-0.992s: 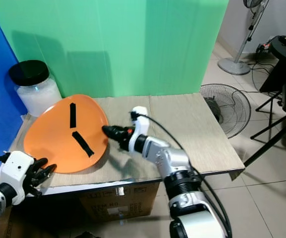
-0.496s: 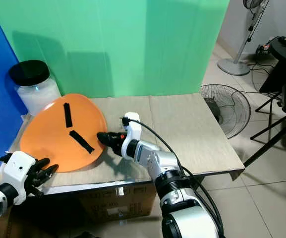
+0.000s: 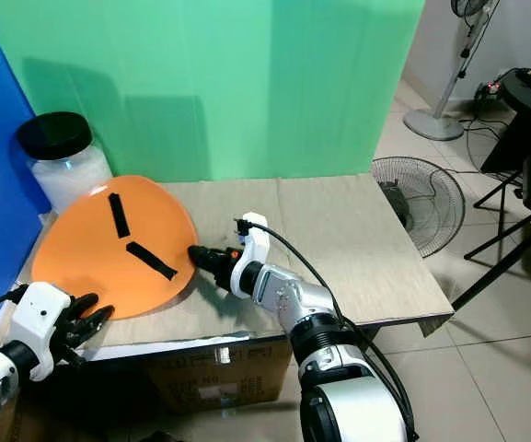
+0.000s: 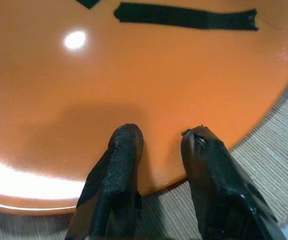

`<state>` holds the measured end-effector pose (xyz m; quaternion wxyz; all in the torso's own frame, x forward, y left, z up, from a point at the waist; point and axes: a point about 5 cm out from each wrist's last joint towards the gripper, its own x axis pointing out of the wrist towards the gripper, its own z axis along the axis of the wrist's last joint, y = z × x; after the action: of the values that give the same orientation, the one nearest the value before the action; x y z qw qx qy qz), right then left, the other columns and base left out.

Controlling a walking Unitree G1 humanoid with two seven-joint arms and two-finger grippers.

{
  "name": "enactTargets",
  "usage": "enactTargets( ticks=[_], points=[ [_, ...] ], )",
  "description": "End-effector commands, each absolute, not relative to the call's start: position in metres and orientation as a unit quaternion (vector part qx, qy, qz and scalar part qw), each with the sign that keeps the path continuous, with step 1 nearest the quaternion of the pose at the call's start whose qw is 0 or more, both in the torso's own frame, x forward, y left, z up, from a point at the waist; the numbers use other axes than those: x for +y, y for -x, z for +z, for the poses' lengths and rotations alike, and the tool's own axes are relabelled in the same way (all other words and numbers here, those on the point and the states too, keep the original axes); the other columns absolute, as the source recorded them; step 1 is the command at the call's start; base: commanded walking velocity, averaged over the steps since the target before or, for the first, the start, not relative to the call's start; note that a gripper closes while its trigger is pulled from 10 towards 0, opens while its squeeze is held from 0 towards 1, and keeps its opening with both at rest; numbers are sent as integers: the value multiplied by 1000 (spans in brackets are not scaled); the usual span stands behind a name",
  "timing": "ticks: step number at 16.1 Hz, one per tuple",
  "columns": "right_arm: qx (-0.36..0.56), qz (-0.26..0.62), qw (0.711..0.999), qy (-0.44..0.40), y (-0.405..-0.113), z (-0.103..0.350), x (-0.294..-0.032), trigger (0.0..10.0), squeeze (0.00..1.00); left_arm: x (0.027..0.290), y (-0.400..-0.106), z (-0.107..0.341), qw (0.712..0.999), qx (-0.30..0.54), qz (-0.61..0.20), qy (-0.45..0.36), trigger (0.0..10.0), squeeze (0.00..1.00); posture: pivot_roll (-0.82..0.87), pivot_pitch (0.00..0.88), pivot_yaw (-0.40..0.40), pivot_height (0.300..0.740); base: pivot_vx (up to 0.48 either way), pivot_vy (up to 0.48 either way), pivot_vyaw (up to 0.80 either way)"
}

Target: Setting the table

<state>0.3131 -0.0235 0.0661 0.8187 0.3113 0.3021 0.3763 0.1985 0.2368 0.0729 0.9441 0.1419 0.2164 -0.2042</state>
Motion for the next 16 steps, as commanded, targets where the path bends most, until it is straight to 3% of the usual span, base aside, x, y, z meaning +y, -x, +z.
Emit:
enactTargets(
  ticks=[1, 6, 7, 8, 9, 11, 16],
  points=[
    [305, 421, 787, -331, -308, 76, -2, 10000, 0, 231, -187, 53, 929, 267, -222, -125, 10000, 0, -77, 0, -10, 740, 0, 0, 0],
    [318, 467, 761, -320, -295, 74, 11, 10000, 0, 228, -187, 52, 930, 264, -226, -123, 10000, 0, -77, 1, -15, 740, 0, 0, 0],
    [319, 474, 754, -323, -293, 74, 13, 8706, 0, 227, -187, 51, 930, 264, -226, -123, 10000, 0, -77, 1, -15, 740, 0, 0, 0],
    [319, 480, 748, -328, -292, 74, 13, 4706, 0, 227, -186, 51, 930, 263, -227, -123, 10000, 0, -77, 1, -16, 740, 0, 0, 0],
    [319, 483, 746, -330, -292, 75, 13, 2627, 0, 227, -186, 51, 930, 264, -227, -122, 10000, 0, -77, 0, -17, 740, 0, 0, 0],
    [320, 481, 746, -333, -291, 74, 13, 0, 0, 226, -186, 51, 929, 263, -228, -122, 10000, 0, -79, 0, -17, 740, 0, 0, 0],
    [322, 480, 742, -341, -290, 73, 13, 0, 0, 224, -187, 51, 929, 261, -232, -124, 10000, 0, -78, 0, -19, 740, 0, 0, 0]
  ],
)
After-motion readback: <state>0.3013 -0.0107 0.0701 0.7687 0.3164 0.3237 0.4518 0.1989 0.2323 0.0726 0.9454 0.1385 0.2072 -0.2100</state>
